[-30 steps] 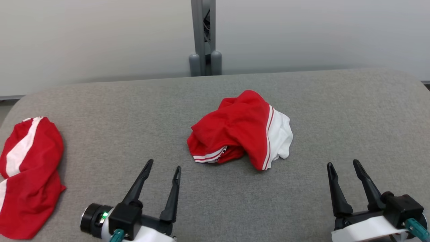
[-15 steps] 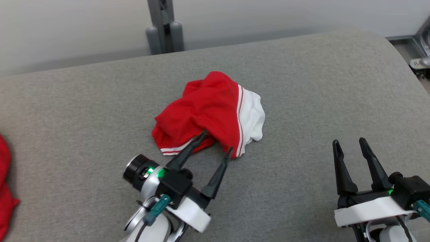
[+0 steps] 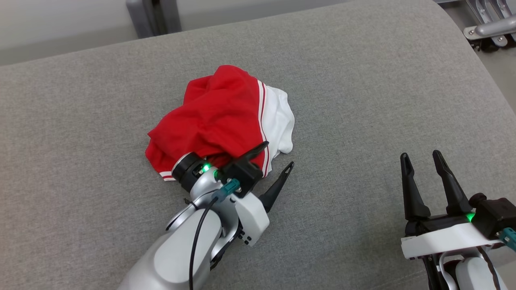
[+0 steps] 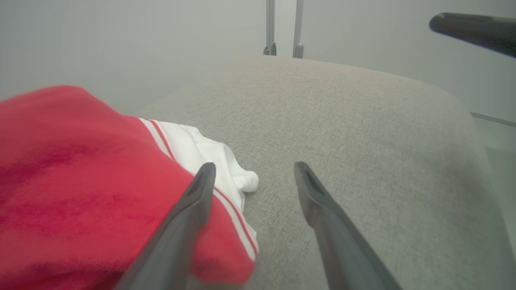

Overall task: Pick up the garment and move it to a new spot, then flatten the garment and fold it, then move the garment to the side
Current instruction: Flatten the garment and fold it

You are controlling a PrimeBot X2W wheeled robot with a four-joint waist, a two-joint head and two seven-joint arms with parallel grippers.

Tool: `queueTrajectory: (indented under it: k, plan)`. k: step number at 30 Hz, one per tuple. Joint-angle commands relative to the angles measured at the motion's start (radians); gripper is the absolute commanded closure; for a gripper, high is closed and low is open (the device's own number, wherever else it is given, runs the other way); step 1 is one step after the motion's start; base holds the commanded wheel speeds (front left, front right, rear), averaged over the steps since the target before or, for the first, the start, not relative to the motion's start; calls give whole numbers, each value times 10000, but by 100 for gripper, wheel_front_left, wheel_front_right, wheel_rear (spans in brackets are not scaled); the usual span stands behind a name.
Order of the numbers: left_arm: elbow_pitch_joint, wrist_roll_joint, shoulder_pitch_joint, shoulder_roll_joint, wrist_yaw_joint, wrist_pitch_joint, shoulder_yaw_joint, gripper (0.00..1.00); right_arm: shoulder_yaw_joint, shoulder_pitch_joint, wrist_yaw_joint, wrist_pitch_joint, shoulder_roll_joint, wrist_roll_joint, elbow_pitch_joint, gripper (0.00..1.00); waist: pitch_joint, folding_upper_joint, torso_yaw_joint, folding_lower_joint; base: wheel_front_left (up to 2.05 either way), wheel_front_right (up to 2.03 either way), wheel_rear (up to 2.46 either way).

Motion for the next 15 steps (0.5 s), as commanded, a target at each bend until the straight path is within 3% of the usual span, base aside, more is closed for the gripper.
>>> queueTrajectory:
  k: [1,7,15]
  plan:
    - [92,-135,-247,47,106,89,-106,0,-3,-102,1,-53,-46,71,2,0,93,0,-77,0,0,0,0]
    - [761,-909,-1123,45,675,861,-1218,0,67,-250,1,-53,-47,100,46,0,320,0,-191,0,0,0,0]
    - [1887,-1336,-1844,50,1957,1814,-2450,0,209,-421,1,-55,-46,161,116,0,475,0,-406,0,0,0,0]
